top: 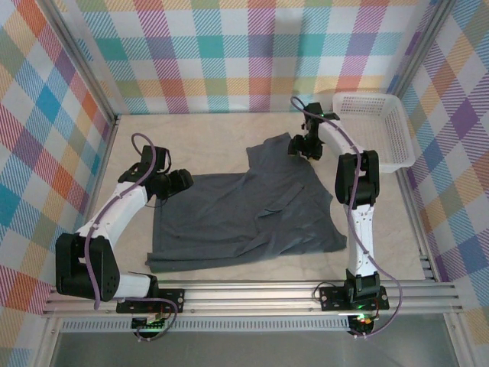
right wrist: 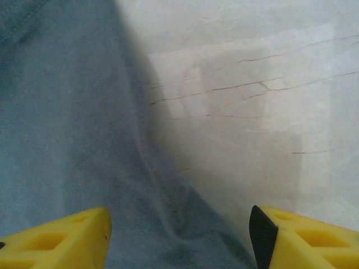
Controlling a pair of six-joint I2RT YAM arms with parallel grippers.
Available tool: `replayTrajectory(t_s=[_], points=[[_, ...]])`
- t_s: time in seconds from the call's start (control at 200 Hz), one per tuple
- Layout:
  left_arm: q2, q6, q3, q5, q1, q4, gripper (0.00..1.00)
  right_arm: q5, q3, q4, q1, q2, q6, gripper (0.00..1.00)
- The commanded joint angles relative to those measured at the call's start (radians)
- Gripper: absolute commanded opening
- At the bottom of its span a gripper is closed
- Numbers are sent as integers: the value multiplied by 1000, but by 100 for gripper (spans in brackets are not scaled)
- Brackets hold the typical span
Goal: Fold the inside-out t-shirt
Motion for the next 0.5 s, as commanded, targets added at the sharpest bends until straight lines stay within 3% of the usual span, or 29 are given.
replayTrajectory(t_s=[0.0,0.125,0.215,0.315,0.4,0.495], points=[[7,18,22,3,-8,1,62,-28,-4,2,5,14,-14,62],[32,-10,37,2,5,-5,60,15,46,-40,5,58,-5,48],[105,-68,101,4,60,-38,58,37,94,-82,5,76,-4,19],[227,-113,200,20,151,-93,57,46,113,-94,5,51,0,0],[320,-149,269,-27,206,-119,57,36,97,-85,5,-1,7,0],[432,-169,338,-2,260,-112,57,11,16,-36,5,-76,20,0]])
